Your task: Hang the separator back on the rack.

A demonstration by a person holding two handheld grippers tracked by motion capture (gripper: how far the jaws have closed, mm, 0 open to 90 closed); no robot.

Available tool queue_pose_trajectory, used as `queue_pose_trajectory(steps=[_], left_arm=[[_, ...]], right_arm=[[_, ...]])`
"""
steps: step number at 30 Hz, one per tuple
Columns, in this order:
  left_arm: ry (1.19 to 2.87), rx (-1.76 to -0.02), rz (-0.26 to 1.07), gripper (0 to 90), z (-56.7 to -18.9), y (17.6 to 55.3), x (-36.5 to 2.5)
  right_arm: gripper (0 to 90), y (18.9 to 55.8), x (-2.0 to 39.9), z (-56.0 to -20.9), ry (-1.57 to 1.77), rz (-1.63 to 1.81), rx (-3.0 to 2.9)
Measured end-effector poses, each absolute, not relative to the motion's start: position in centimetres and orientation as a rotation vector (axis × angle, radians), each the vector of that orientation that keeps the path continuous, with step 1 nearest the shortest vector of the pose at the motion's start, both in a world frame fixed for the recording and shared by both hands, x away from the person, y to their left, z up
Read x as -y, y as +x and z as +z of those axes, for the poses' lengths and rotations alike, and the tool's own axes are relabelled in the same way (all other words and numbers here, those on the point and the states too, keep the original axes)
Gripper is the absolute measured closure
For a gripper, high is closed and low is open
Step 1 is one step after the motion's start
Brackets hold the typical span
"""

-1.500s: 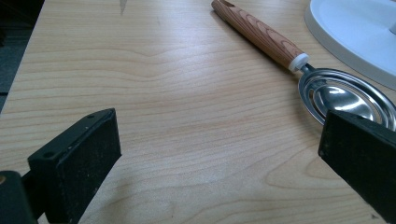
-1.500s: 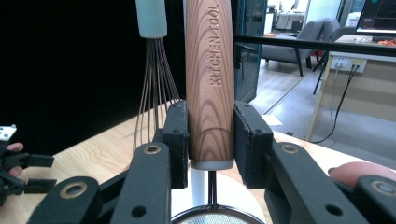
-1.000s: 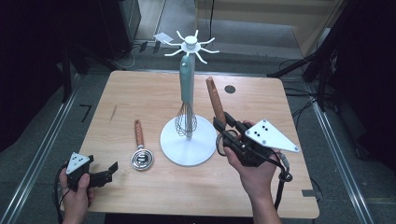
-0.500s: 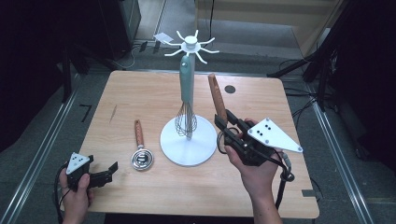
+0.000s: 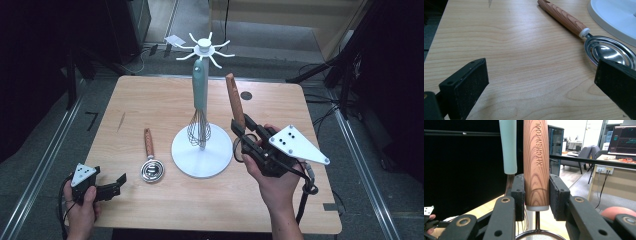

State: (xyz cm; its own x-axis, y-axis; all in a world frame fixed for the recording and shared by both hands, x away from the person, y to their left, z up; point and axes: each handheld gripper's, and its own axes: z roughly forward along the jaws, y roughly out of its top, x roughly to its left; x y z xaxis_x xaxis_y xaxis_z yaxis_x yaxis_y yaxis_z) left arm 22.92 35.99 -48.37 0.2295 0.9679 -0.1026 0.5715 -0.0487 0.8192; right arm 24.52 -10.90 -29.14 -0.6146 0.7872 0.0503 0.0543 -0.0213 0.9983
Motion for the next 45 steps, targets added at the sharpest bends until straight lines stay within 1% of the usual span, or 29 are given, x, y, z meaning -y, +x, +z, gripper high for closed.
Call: queue_pose_trajectory(steps=[27,45], left_arm=[[1.727,-1.441,0.647,0.0,-48.4,22.9,-36.0],[1.725,-1.440,0.649,0.0,-48.4,22.9,-35.9]], right_arm=[[70.4,25.0,9.9,-27.7,0.862,1.714,-1.669],[70.4,25.9,9.1,-27.0,0.860,1.700,-1.671]])
